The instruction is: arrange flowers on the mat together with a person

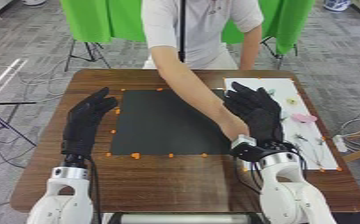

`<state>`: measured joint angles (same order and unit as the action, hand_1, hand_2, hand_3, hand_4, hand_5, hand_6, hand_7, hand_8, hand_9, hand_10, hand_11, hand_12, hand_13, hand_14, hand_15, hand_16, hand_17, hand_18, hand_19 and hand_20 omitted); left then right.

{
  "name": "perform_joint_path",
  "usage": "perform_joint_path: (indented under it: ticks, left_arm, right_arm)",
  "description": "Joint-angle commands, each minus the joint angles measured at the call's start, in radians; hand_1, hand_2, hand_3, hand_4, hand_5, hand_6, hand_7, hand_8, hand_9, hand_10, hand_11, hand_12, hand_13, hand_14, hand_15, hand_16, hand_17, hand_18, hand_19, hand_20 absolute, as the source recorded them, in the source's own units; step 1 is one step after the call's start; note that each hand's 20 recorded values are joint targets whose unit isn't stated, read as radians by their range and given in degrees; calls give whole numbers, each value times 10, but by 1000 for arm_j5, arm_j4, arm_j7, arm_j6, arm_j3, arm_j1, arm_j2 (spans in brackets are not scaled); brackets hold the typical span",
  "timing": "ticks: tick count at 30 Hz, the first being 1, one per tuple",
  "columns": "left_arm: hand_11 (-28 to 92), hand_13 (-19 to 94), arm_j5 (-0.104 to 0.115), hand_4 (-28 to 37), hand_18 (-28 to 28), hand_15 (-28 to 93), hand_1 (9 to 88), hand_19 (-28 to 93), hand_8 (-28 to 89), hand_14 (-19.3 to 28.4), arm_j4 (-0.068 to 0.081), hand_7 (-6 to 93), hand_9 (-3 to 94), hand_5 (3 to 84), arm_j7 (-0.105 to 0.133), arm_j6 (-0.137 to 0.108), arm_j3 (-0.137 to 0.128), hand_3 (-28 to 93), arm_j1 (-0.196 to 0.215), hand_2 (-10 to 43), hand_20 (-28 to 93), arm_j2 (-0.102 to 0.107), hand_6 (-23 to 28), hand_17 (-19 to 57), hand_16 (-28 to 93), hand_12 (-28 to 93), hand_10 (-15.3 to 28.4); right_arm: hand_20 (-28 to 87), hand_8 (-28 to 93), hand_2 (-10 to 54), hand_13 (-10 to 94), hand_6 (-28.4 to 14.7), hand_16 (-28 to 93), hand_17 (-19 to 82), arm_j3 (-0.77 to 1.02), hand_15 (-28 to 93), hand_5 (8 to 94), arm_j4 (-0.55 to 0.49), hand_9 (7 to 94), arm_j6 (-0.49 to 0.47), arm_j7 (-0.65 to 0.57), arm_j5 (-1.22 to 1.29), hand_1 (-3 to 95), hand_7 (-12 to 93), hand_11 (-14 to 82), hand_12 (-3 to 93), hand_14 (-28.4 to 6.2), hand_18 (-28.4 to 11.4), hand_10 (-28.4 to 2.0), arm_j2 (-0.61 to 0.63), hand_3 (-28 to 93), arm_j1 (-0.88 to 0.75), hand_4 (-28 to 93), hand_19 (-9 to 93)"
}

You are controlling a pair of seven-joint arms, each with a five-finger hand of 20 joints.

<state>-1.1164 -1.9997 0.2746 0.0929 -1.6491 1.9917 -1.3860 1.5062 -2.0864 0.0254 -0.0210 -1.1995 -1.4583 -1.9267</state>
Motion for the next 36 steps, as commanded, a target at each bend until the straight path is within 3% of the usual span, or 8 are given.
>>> perform_joint_path:
  ticks: [1,4,8,16,21,25,32,36]
  left_arm:
    - [183,349,0,-197,158,206,256,132,-48,188,-5,117,468,482,-9,0,-8,655,19,-43,199,-7,46,4,46,160,138]
    - [183,349,1,-198,158,206,256,133,-48,188,-7,117,468,481,-8,-4,-9,655,22,-44,199,-14,46,3,46,160,138]
    - [183,349,3,-198,158,205,255,132,-48,188,-5,117,469,482,-5,-7,-6,656,20,-43,199,-1,47,3,46,160,138]
    - [183,350,10,-199,158,205,255,132,-47,187,-18,120,469,484,-1,-25,-21,657,51,-45,198,-15,47,4,46,160,137]
    - [184,351,4,-200,158,205,254,131,-48,187,-10,120,468,484,7,-16,-17,658,34,-45,198,-18,47,4,46,161,137]
    - [183,350,-1,-200,158,206,254,131,-48,187,-15,121,469,484,-5,-10,-22,659,46,-46,198,-30,47,4,46,160,137]
    - [183,351,0,-201,158,203,253,131,-49,186,-21,120,470,485,5,-20,-26,658,49,-46,199,-30,47,3,46,160,137]
    - [183,352,2,-201,158,203,254,131,-48,186,-22,120,469,485,-3,-20,-26,658,45,-46,198,-24,47,4,46,160,137]
  right_arm:
    - [241,-70,95,377,-32,158,174,-12,117,497,-12,493,6,-2,1,81,103,61,134,-160,-154,-151,-3,716,-12,-144,109]
    - [242,-70,96,376,-32,158,174,-13,117,497,-12,493,-6,-2,-5,81,103,61,134,-160,-154,-151,-5,716,-12,-143,110]
    - [242,-70,96,377,-32,159,174,-21,117,496,-8,496,-4,-11,3,81,103,62,136,-160,-154,-151,-2,716,-7,-143,110]
    - [242,-71,91,380,-31,160,175,-28,118,498,-12,497,-8,-23,-2,92,104,62,136,-159,-153,-151,-7,717,-20,-146,110]
    - [242,-71,91,380,-31,159,175,-26,118,498,-11,496,-1,-25,-1,91,105,62,136,-158,-153,-150,-3,719,-16,-146,109]
    - [242,-71,91,379,-32,159,175,-22,117,499,-18,497,2,-20,-4,90,104,62,136,-158,-152,-151,-9,719,-27,-145,110]
    - [243,-71,91,381,-31,160,175,-27,118,500,-12,498,2,-30,0,91,106,62,136,-158,-152,-150,-3,718,-15,-146,110]
    - [243,-71,90,380,-31,160,175,-31,118,500,-12,497,2,-22,-1,90,106,62,136,-158,-152,-151,-4,719,-13,-145,110]
